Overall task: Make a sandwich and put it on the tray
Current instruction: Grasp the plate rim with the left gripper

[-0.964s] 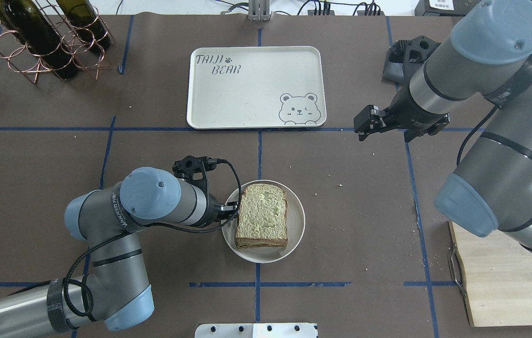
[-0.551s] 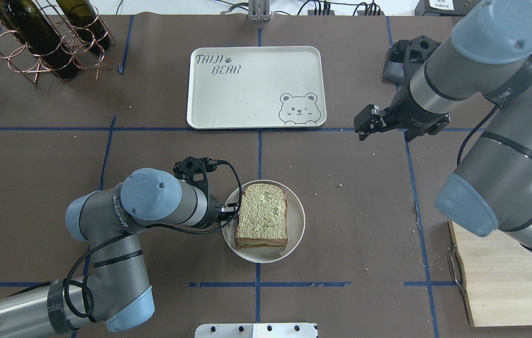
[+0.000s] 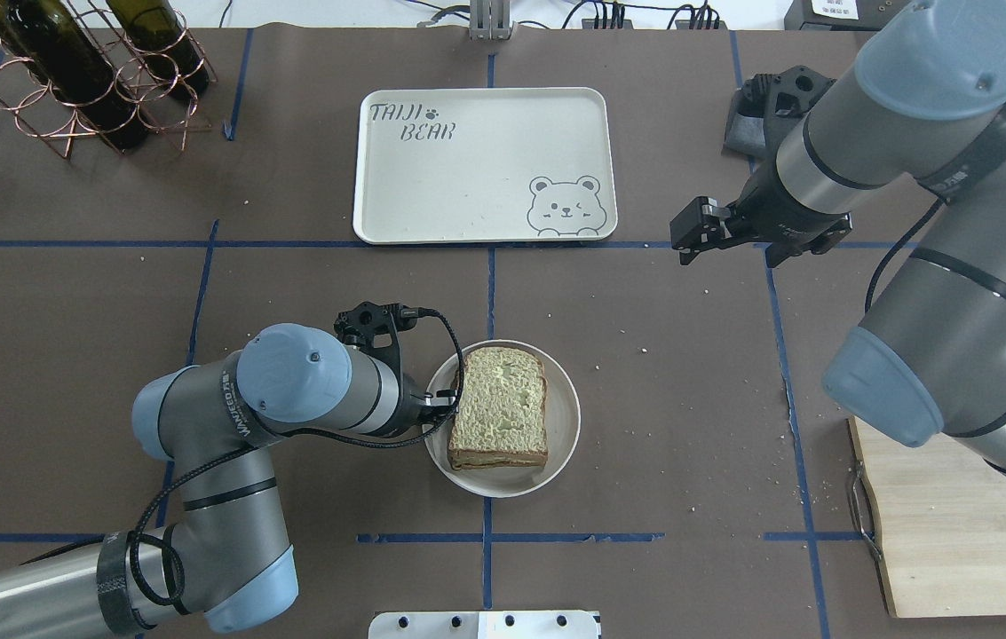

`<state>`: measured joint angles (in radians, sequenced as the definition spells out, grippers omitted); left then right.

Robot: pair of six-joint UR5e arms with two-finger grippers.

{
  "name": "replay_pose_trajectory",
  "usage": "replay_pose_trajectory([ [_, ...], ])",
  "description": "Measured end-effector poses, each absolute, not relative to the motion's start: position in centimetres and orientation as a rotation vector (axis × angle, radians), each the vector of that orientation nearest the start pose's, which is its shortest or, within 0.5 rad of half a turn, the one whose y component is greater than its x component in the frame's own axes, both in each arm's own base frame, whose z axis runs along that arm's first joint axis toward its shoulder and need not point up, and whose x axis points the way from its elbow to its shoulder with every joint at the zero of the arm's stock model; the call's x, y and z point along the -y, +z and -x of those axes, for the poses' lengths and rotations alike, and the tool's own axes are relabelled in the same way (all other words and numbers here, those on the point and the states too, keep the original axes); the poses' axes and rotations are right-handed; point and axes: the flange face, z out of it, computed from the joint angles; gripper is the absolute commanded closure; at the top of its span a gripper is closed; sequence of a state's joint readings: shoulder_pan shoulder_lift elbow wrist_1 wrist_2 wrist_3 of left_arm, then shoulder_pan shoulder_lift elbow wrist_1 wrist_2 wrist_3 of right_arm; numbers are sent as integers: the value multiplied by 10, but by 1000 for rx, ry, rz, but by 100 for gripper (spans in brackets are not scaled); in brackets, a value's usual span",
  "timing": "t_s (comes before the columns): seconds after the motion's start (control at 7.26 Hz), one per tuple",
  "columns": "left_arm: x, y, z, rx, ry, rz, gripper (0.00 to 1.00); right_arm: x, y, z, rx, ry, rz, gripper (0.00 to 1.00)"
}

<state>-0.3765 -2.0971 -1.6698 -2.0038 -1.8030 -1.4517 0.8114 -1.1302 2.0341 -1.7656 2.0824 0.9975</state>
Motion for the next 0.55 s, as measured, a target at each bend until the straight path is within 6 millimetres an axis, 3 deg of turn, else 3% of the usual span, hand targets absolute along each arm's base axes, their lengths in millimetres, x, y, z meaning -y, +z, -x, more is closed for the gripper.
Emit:
replay_pose_trajectory([
  [0.55, 356, 245, -562, -1175, -125, -73, 100, 463, 240, 318, 849, 46, -63, 0],
])
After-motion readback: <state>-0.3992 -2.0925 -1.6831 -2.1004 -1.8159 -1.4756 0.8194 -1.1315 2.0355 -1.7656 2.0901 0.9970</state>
